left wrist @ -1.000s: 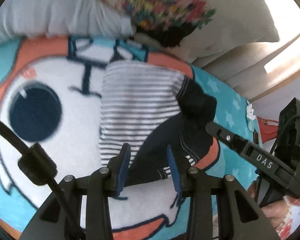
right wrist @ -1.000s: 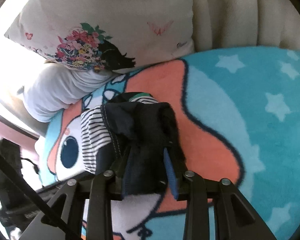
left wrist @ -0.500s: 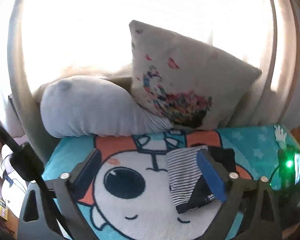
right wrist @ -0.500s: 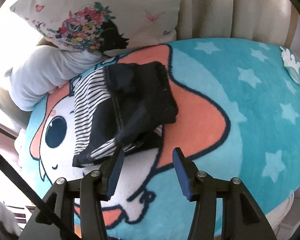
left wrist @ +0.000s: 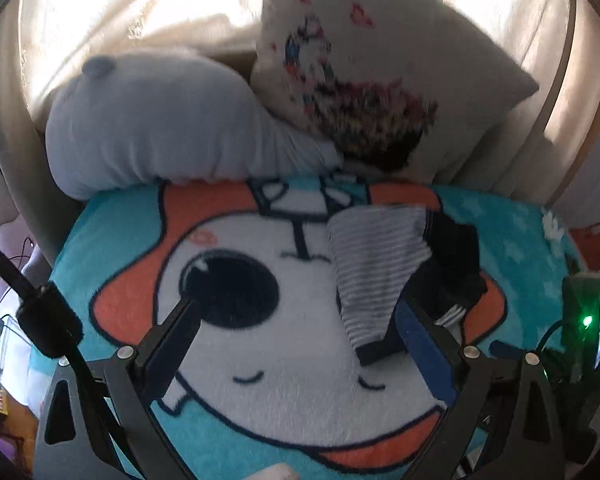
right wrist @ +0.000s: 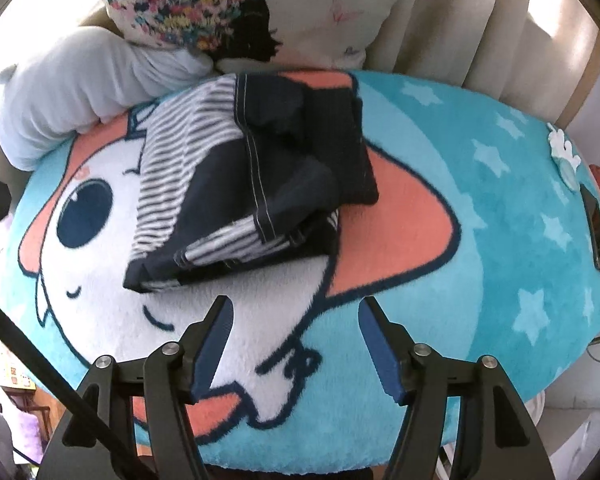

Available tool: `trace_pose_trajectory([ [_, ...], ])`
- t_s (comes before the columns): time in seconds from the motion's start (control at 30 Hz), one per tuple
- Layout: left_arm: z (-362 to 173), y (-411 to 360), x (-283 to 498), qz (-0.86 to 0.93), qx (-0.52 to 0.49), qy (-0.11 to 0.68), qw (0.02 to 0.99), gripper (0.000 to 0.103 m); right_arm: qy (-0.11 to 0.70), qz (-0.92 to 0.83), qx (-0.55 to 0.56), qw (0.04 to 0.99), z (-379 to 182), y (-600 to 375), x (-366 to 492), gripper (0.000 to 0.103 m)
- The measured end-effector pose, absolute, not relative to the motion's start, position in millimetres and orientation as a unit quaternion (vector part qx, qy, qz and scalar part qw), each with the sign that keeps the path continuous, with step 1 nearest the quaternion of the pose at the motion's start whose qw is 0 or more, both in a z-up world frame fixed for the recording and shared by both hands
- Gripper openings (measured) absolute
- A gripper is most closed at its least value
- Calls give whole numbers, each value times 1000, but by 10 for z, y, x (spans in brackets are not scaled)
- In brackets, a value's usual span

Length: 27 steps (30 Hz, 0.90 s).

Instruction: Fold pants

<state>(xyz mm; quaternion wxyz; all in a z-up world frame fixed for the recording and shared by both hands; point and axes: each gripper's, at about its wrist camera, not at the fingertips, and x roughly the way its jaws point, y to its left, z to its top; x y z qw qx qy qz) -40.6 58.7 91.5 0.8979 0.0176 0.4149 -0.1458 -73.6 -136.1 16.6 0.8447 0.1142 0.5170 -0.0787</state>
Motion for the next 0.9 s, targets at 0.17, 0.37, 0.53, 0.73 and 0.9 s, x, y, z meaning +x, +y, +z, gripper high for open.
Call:
trace_pose_trajectory([
  [0.17,760,436,-444,-146,29,448,881,98,528,-76,115,838,107,-1429,-717,69],
  [0.37,671,256,-488,-140,30,471,871,98,528,-66,105,840,84,-1549,-712,70],
  [0.53,610,128,-540,-131,26,487,863,98,533,-50,94,840,40,-1627,-729,70],
  [0.73,554,22,-624,-120,22,498,859,98,537,-32,84,839,-14,-1697,-743,70],
  [0.9,542,-54,-700,-109,21,503,857,98,543,-13,72,837,-63,-1692,-767,70],
])
